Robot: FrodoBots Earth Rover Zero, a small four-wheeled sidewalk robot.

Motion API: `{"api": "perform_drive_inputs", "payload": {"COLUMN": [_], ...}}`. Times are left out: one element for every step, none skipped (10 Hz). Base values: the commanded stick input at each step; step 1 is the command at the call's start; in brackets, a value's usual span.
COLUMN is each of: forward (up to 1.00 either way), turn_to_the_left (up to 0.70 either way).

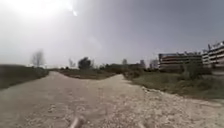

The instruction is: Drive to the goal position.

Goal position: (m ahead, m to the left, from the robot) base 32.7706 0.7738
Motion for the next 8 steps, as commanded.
{"api": "perform_drive_inputs", "payload": {"forward": [1.0,1.0,1.0,1.0,1.0,1.0,1.0,1.0], "turn_to_the_left": [0.0,0.0,0.0,0.0,0.0,0.0,0.0,0.0]}}
